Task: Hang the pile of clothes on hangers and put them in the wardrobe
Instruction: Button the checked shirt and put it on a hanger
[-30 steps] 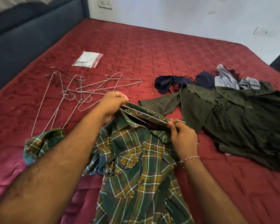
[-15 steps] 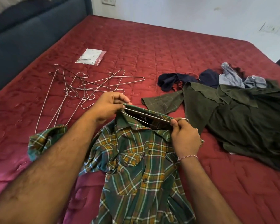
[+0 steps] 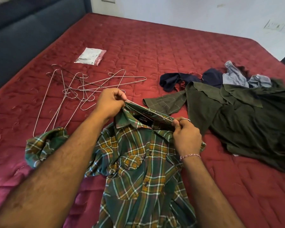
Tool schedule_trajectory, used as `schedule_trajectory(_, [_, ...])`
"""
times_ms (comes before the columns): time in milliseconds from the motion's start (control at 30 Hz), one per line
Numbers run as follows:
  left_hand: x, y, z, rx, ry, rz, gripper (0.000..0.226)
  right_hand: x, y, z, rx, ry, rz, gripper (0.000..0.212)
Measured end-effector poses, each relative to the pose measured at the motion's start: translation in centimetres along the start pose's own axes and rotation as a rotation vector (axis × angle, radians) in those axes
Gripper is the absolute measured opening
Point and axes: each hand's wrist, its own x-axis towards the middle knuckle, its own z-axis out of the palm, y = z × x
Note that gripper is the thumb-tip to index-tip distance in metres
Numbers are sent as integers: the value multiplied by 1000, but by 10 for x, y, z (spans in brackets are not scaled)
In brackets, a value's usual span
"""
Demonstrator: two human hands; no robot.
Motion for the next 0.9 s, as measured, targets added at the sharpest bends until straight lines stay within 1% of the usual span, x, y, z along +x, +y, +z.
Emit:
schedule_trajectory(33, [4,1,-1,-11,-24,1,41,0,1,1,20,-2,8,23])
schedule_trajectory(100, [9,2,-5,-81,-100,-51,40,-4,4,5,34,13,-2,22])
schedule_trajectory(167, [12,1,-9,-40,-158,-92,36,-11,7,12,4,45,-53,25])
schedule_trajectory(267, [17,-2,-17,180,-206,-94,29,-18,9,24,-23,33,-73,27])
schedule_trajectory(367, [20,-10,-21,548,-164,40,23,-22,6,30,-13,-9,9,28])
schedule_trajectory(400, [17,-10,-22,647,-157,83,24,-22,3,31,22,-12,49,29])
schedule_trajectory(433, [13,-10,-22,695,-158,113,27,-22,0,32,67,-8,89,32])
schedule_trajectory(500, [5,-7,-20,683,-158,117,29,-18,-9,34,132,6,143,35])
schedule_trajectory(600, [1,-4,-16,623,-94,108,23,-5,-26,40,136,69,179,33])
schedule_trajectory(700, [1,-1,-16,626,-94,116,22,11,-33,40,153,130,230,33])
schedule_trajectory(733, [4,0,-19,549,-106,84,22,14,-33,39,143,126,233,33])
schedule_trajectory(800, [10,3,-26,340,-127,-59,25,15,-29,37,96,102,204,32])
schedule_trajectory(833, [12,6,-30,276,-137,-121,26,12,-26,37,70,94,174,31])
schedule_trajectory(900, [13,9,-36,242,-162,-177,27,6,-20,40,17,84,119,28])
